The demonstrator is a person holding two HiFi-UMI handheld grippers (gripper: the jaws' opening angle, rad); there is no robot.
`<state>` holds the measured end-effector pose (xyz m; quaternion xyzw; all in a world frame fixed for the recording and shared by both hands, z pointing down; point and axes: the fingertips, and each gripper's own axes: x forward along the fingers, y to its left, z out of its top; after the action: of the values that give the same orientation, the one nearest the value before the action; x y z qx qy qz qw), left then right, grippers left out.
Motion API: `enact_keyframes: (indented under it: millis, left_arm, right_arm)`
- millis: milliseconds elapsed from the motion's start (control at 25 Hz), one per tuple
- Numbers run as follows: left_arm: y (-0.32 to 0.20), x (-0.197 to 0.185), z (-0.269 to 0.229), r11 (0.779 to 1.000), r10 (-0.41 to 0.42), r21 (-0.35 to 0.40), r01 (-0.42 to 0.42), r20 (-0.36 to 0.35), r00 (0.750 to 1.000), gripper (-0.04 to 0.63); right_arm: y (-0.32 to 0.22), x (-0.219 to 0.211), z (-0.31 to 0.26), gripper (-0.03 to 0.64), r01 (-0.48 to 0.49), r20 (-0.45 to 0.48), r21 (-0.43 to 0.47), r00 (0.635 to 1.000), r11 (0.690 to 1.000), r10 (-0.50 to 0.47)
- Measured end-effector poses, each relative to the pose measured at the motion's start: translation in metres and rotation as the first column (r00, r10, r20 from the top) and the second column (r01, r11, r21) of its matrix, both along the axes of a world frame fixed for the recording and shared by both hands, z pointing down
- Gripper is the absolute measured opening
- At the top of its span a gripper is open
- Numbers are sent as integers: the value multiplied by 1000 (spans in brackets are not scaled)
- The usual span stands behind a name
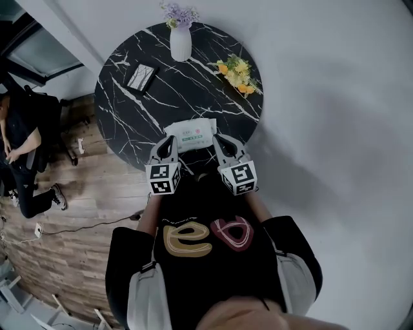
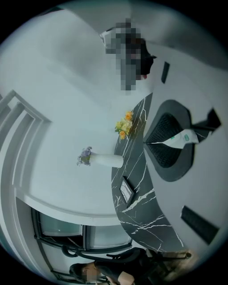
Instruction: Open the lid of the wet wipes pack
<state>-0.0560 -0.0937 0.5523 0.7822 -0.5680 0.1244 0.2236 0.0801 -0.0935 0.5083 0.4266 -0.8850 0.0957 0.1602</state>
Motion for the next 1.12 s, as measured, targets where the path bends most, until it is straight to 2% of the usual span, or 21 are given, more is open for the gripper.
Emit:
enact_keyframes:
  millis: [640, 920, 1120]
  left_arm:
    - [-15, -6, 61, 993, -4, -120, 10, 47, 999, 17]
    - [-14, -4, 75, 987, 36, -156, -22, 88, 995, 17]
    - [-16, 1, 82, 984, 55, -172, -36, 106, 993, 17]
  right_arm:
    - [5, -8, 18, 11, 5, -4, -49, 1000, 999, -5]
    - [3, -7, 18, 11, -18, 0, -52, 1000, 999, 18]
    - [0, -10, 20, 11, 0, -20, -48, 1000, 999, -1]
